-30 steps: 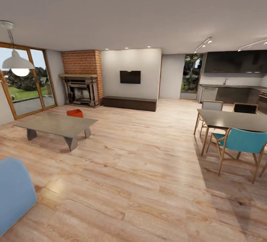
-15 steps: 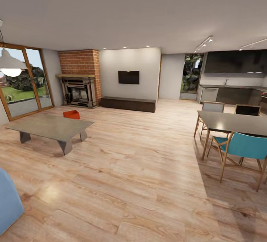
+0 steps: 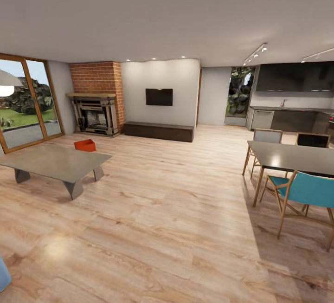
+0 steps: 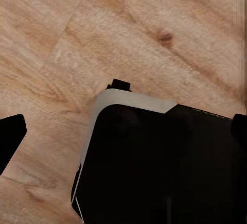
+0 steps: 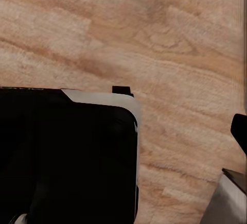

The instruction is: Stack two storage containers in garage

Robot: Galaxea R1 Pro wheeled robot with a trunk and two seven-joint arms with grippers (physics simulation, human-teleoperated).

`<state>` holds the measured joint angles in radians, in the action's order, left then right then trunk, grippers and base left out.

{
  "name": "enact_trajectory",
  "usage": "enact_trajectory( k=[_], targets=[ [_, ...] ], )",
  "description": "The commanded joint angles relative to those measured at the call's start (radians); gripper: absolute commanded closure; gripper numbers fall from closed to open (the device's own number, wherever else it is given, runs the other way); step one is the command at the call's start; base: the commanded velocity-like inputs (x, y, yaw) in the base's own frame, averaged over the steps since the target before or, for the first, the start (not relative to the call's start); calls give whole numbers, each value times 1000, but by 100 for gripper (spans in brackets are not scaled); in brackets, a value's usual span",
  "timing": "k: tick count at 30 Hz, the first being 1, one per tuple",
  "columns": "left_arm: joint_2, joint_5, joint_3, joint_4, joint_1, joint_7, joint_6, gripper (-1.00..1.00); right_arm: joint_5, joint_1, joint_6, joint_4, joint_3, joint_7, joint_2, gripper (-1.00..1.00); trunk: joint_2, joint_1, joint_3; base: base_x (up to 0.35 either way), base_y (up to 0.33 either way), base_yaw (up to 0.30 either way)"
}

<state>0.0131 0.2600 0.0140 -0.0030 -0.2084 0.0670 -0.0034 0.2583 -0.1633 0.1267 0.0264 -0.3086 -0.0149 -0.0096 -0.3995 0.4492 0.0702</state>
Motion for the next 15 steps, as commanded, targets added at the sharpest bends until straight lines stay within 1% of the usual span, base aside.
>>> enact_trajectory(
  k=[1,15],
  targets=[
    [0,4,1,0,0,2,0,-100,9,-1,5,3,-8,0,0,-100,0,1,0,317,-93,0],
    [2,7,1,0,0,2,3,-100,9,-1,5,3,-9,0,0,-100,0,1,0,322,-12,0]
  ],
)
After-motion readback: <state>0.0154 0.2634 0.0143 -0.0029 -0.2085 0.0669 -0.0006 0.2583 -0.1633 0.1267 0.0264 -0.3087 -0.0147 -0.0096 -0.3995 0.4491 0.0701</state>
